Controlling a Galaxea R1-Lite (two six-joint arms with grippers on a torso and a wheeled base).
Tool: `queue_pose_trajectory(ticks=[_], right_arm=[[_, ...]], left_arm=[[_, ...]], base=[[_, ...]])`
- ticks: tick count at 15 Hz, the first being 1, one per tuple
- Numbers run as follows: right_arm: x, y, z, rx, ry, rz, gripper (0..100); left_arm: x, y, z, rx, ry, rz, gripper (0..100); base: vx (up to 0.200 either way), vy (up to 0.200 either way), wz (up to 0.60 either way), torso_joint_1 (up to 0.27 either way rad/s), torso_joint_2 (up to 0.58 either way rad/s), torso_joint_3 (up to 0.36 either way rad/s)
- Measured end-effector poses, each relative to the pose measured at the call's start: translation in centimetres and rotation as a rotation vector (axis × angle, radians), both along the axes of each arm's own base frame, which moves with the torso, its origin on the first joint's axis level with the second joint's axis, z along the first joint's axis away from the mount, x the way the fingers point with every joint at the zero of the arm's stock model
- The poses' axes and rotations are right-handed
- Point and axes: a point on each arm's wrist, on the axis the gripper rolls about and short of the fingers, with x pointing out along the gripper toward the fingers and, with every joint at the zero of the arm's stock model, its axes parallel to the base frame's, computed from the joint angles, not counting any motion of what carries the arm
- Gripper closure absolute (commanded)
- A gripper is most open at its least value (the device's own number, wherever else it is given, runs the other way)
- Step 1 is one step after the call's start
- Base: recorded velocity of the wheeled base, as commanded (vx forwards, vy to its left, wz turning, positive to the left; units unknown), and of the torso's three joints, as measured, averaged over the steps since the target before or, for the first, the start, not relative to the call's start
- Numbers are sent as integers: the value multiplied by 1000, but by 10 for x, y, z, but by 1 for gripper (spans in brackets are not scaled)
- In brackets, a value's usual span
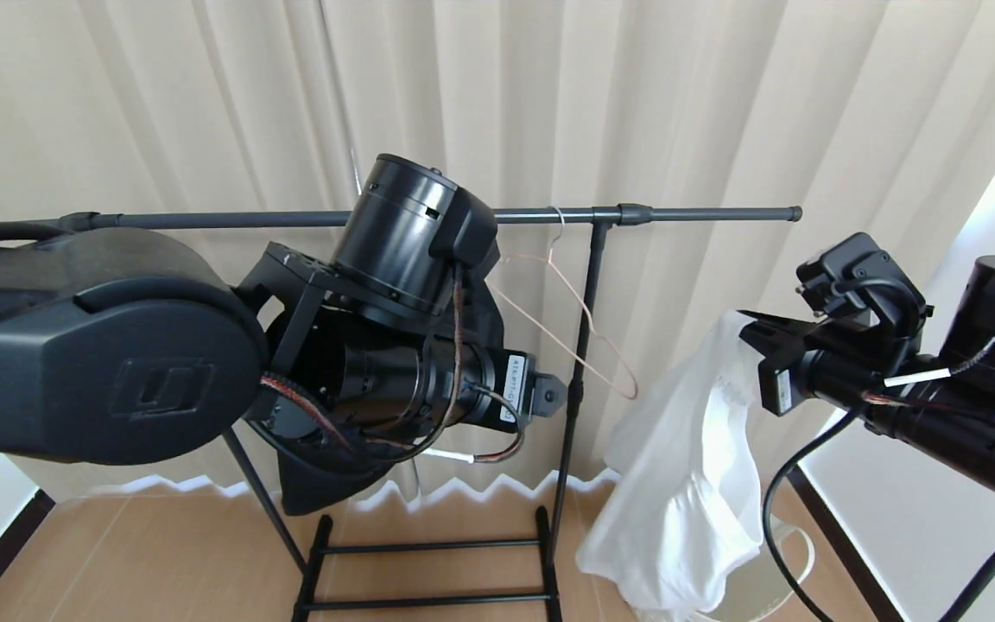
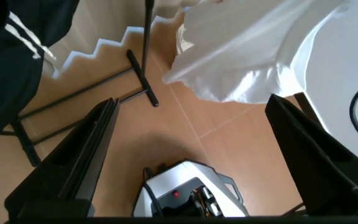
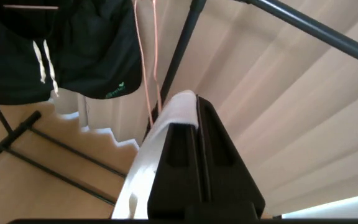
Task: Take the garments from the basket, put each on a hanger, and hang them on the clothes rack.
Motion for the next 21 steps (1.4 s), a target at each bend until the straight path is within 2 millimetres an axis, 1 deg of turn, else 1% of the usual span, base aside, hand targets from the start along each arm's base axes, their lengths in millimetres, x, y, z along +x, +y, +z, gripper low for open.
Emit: queue_pose_trajectory(ticks=[3, 4, 6, 9, 11, 15, 16, 18, 19, 21], right_arm=[[-9, -35, 1, -129, 37, 49, 100], [-11, -42, 4, -134, 26, 36, 100], [-13, -47, 10, -130, 4, 18, 100], [-12, -48, 13, -129, -7, 7, 100], [-10, -47, 12, -130, -3, 11, 100], [-11, -36, 11, -131, -1, 50, 100], [-12, -33, 10, -132, -1, 63, 100], [-13, -28, 9, -133, 0, 86, 100], [-14, -25, 8, -134, 5, 99, 100], [-16, -21, 7, -134, 6, 115, 100]], left_arm=[[15, 2, -4, 1, -1, 35, 0], [18, 1, -5, 2, -1, 40, 0], [28, -2, -7, 17, -15, 58, 0], [53, -16, -9, 43, -67, 90, 0], [72, -29, -9, 29, -96, 102, 0], [111, -50, -16, 0, -145, 118, 0], [122, -56, -22, 9, -161, 110, 0], [139, -64, -42, 59, -199, 71, 0], [147, -67, -50, 53, -218, 61, 0], [156, -71, -65, 61, -227, 53, 0]], base=[[0, 0, 0, 0, 0, 0], [0, 0, 0, 0, 0, 0], [0, 0, 0, 0, 0, 0], [0, 0, 0, 0, 0, 0], [0, 0, 0, 0, 0, 0], [0, 0, 0, 0, 0, 0], [0, 0, 0, 0, 0, 0], [0, 0, 0, 0, 0, 0], [0, 0, 0, 0, 0, 0], [0, 0, 0, 0, 0, 0]])
